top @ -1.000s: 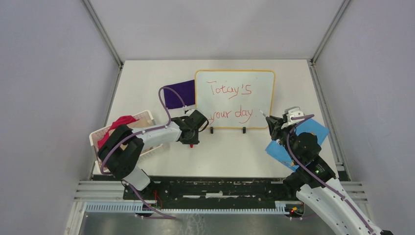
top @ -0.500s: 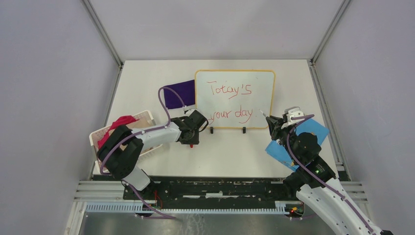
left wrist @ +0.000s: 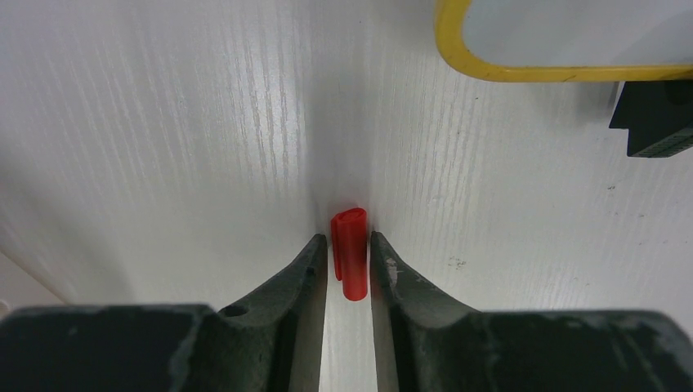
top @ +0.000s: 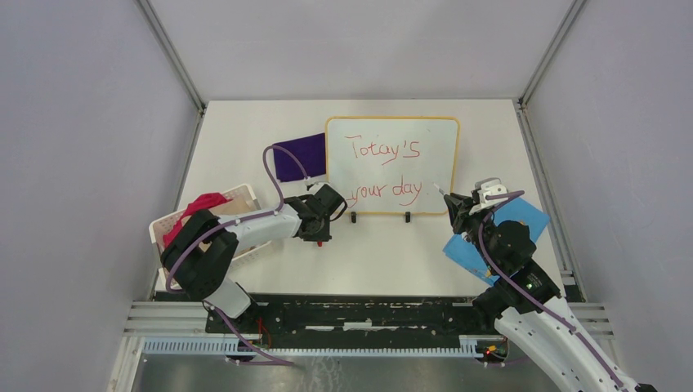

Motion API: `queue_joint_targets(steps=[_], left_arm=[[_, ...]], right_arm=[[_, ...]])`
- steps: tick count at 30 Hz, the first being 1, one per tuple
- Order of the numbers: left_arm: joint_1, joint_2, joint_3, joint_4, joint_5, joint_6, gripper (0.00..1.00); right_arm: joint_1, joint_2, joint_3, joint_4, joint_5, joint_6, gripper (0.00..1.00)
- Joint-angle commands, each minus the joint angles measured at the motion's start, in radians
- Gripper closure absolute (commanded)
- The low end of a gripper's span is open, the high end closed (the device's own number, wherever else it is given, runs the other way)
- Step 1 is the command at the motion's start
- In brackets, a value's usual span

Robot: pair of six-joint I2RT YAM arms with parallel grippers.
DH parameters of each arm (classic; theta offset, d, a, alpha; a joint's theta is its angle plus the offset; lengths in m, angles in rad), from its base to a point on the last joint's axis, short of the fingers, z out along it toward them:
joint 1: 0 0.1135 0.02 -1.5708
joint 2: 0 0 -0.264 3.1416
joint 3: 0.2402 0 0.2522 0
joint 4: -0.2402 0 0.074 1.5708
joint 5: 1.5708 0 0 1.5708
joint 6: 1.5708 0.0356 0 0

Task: Write a sentence on the whiteboard
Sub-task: Close the whiteboard marker at the center of the board.

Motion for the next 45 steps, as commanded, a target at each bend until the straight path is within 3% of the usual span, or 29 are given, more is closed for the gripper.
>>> queue_joint_targets(steps=[1, 10, 16, 22, 33, 41, 45], left_arm=[[0.003, 0.045, -0.058, -0.08, 0.03, 0.041, 0.7], [0.003, 0.035, -0.063, -0.079, 0.03, 0.037, 0.81], [0.003, 0.012, -0.063, -0.08, 0.033, 0.033, 0.98], [0.003, -0.097, -0.047, -0.08, 0.027, 0.018, 0.98], [0.003, -0.471, 0.03, 0.025, 0.084, 0.137, 0.98], [0.003, -0.555, 0.127, 0.096, 0.107, 0.223, 0.98], [0.003, -0.597, 0.112, 0.19, 0.186, 0.24, 0.98]], right_arm=[[0.006, 0.003, 0.036, 0.03, 0.012, -0.013, 1.0], [0.006, -0.002, 0.031, 0.028, 0.016, -0.014, 1.0], [0.005, -0.008, 0.031, 0.024, 0.025, -0.017, 1.0], [0.005, -0.007, 0.041, 0.021, 0.028, -0.021, 1.0], [0.006, 0.022, 0.074, 0.031, 0.015, -0.019, 1.0], [0.006, 0.089, 0.173, 0.046, -0.019, -0.026, 1.0], [0.006, 0.126, 0.206, 0.074, -0.045, -0.008, 1.0]])
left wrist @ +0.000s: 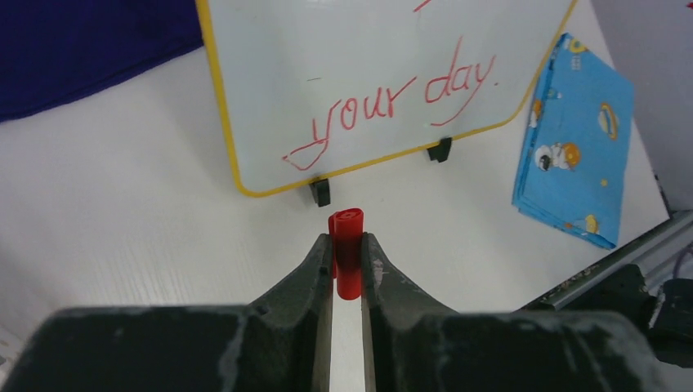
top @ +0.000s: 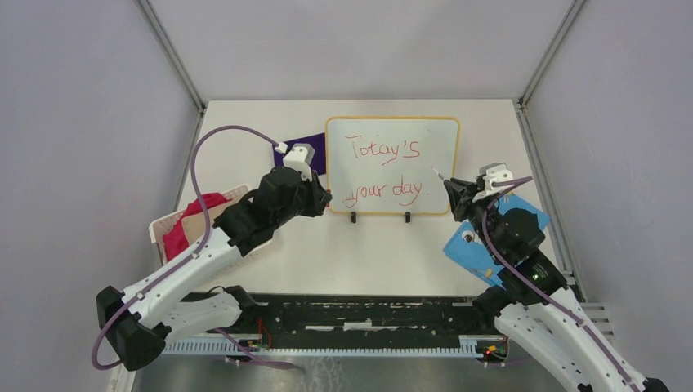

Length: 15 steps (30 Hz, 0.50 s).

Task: Write a sentence on the whiteboard
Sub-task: Close the whiteboard marker at the center of the board.

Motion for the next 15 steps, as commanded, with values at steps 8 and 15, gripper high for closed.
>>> queue_joint_targets(steps=[8, 15], left_arm=[[0.003, -0.191, -0.024, 0.296, 0.201, 0.12, 0.98], [0.003, -0.223, 0.029, 0.343, 0.253, 0.051, 0.98]], right_arm=[[0.005, 0.171, 0.161, 0.238, -0.15, 0.112, 1.0], [0.086, 0.296, 0.255, 0.414, -0.153, 0.142, 1.0]])
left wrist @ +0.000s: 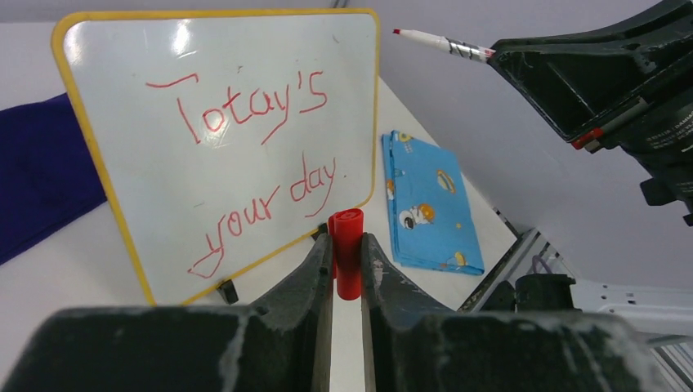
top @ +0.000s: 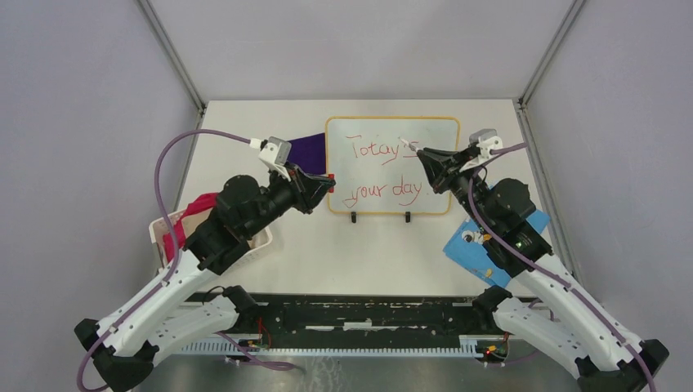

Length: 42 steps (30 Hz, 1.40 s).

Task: Write a sentence on the whiteboard
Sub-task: Close the whiteboard marker at the center of the board.

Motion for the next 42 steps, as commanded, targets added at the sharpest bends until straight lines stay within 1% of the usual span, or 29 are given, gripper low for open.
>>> queue_joint_targets(steps=[1, 6, 7, 10, 12, 14, 17, 21, 25, 28, 31, 32, 35, 37, 38, 39, 41, 42], left_arm=[[0.003, -0.014, 0.052, 0.103, 0.068, -0.026, 0.98], [0.003, -0.034, 0.03, 0.186, 0.072, -0.131, 0.98], [0.003, -0.027, 0.03, 0.241, 0.057, -0.184, 0.98], [0.003, 0.001, 0.052, 0.282, 0.048, -0.222, 0.98], [0.003, 0.026, 0.075, 0.303, 0.045, -0.244, 0.98], [0.003, 0.053, 0.095, 0.327, 0.044, -0.265, 0.98], [0.007, 0.09, 0.119, 0.387, 0.031, -0.293, 0.98], [0.025, 0.166, 0.178, 0.463, 0.051, -0.348, 0.98], [0.054, 0.223, 0.21, 0.563, 0.077, -0.442, 0.98], [0.085, 0.262, 0.218, 0.655, 0.091, -0.557, 0.98], [0.11, 0.296, 0.224, 0.722, 0.102, -0.67, 0.98], [0.117, 0.303, 0.227, 0.73, 0.105, -0.707, 0.98], [0.119, 0.302, 0.225, 0.738, 0.116, -0.75, 0.98], [0.119, 0.29, 0.209, 0.738, 0.122, -0.77, 0.98], [0.118, 0.28, 0.202, 0.735, 0.122, -0.776, 0.98], [0.119, 0.269, 0.196, 0.725, 0.122, -0.78, 0.98], [0.119, 0.24, 0.19, 0.708, 0.122, -0.771, 0.98], [0.119, 0.225, 0.192, 0.687, 0.121, -0.756, 0.98]], right_arm=[[0.102, 0.049, 0.096, 0.185, 0.04, -0.004, 1.0], [0.303, 0.086, 0.114, 0.308, 0.207, -0.137, 1.0], [0.433, 0.09, 0.084, 0.406, 0.328, -0.256, 1.0], [0.58, 0.091, 0.039, 0.522, 0.477, -0.423, 1.0], [0.656, 0.082, -0.01, 0.605, 0.553, -0.538, 1.0], [0.715, 0.063, -0.059, 0.687, 0.617, -0.634, 1.0], [0.779, 0.044, -0.133, 0.782, 0.682, -0.733, 1.0], [0.84, 0.006, -0.235, 0.905, 0.759, -0.833, 1.0], [0.87, -0.024, -0.314, 1.007, 0.798, -0.917, 1.0], [0.896, -0.011, -0.359, 1.114, 0.81, -1.006, 1.0], [0.957, 0.055, -0.389, 1.327, 0.81, -1.202, 1.0], [0.984, 0.085, -0.393, 1.421, 0.801, -1.298, 1.0], [1.079, 0.21, -0.387, 1.689, 0.728, -1.581, 1.0], [1.114, 0.304, -0.365, 1.816, 0.674, -1.711, 1.0], [1.121, 0.33, -0.351, 1.841, 0.658, -1.746, 1.0], [1.126, 0.347, -0.333, 1.842, 0.651, -1.742, 1.0], [1.126, 0.345, -0.318, 1.825, 0.643, -1.688, 1.0], [1.125, 0.336, -0.31, 1.787, 0.642, -1.652, 1.0]])
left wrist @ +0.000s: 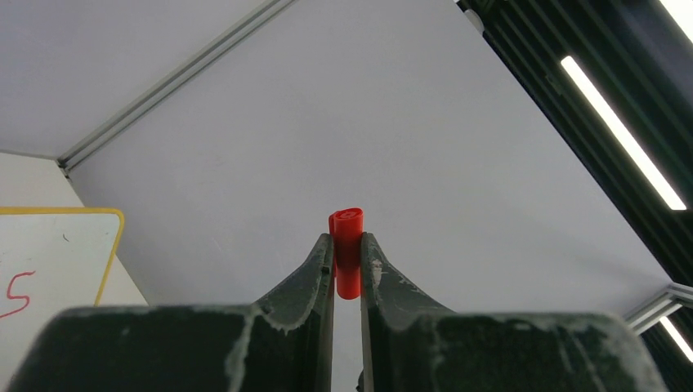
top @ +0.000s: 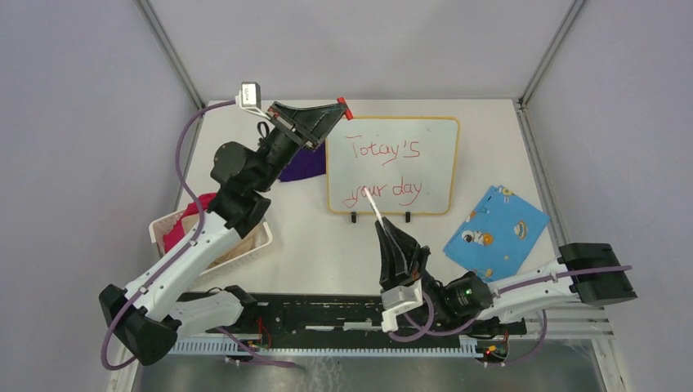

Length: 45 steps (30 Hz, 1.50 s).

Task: Write a sentence on the whiteboard
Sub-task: Close the whiteboard marker at the center of the board.

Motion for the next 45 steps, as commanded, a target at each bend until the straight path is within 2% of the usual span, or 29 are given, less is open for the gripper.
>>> queue_joint_targets(steps=[1, 4, 8, 15, 31, 45], left_arm=[[0.001, -0.09, 0.011, 0.005, 0.017, -0.034, 0.98], [0.001, -0.136, 0.009, -0.067, 0.0, 0.013, 0.98], [0.001, -0.183, -0.03, -0.083, -0.008, 0.021, 0.98], [0.001, -0.217, -0.089, -0.033, -0.02, -0.056, 0.98], [0.0, -0.186, -0.114, 0.041, 0.012, -0.193, 0.98], [-0.034, -0.166, -0.141, 0.062, -0.004, -0.264, 0.98]], right_arm=[[0.005, -0.028, 0.083, 0.359, -0.06, -0.046, 1.0], [-0.008, -0.049, 0.116, 0.281, -0.062, 0.071, 1.0], [-0.025, -0.078, 0.146, 0.203, -0.07, 0.234, 1.0], [-0.026, -0.073, 0.201, 0.159, -0.119, 0.36, 1.0], [-0.027, -0.01, 0.273, 0.141, -0.131, 0.433, 1.0], [-0.027, 0.046, 0.314, 0.197, -0.08, 0.393, 1.0]])
